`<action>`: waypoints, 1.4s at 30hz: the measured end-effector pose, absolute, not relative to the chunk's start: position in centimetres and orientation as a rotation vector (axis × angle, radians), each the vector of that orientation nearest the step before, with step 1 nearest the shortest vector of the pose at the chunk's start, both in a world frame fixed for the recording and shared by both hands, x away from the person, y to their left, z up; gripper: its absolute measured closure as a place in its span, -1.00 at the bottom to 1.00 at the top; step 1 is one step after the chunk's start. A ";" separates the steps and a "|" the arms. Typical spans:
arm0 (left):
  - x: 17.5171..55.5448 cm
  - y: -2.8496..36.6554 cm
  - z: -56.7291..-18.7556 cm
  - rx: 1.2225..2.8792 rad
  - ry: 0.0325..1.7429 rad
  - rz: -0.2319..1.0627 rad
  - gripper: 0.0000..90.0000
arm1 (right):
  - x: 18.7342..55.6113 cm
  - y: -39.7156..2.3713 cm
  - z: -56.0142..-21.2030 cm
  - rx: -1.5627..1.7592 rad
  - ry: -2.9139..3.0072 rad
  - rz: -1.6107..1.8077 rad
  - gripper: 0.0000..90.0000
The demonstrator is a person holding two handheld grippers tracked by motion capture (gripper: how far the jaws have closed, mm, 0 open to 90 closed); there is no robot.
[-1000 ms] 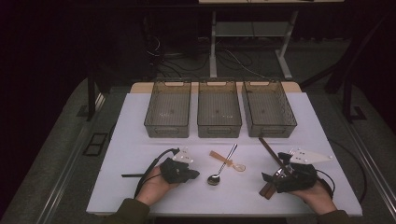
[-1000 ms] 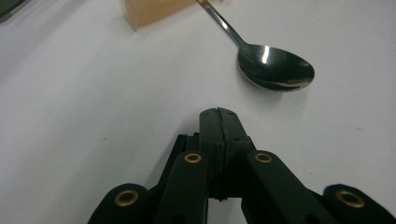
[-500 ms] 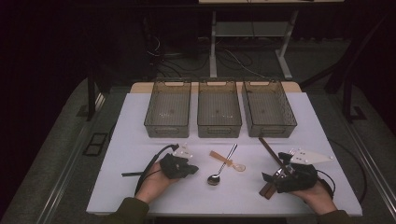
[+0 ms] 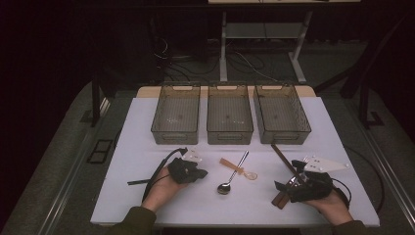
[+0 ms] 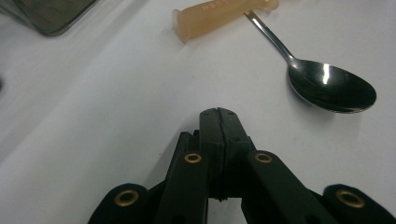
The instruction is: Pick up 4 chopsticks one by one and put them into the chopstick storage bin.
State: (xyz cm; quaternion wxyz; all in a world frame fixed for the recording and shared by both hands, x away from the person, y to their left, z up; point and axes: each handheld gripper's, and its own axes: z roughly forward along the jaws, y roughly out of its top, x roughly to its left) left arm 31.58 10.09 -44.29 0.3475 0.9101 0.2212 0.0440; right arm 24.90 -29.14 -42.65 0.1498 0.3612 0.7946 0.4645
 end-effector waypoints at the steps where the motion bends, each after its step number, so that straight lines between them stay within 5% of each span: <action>1: 31.7 10.1 -44.3 2.361 0.567 0.119 1.00 | 24.9 -29.1 -42.7 1.038 2.283 1.335 -0.99; 42: 36.0 10.7 -44.5 2.300 0.737 0.226 1.00 | 24.9 -29.2 -42.7 1.048 2.282 1.332 -0.99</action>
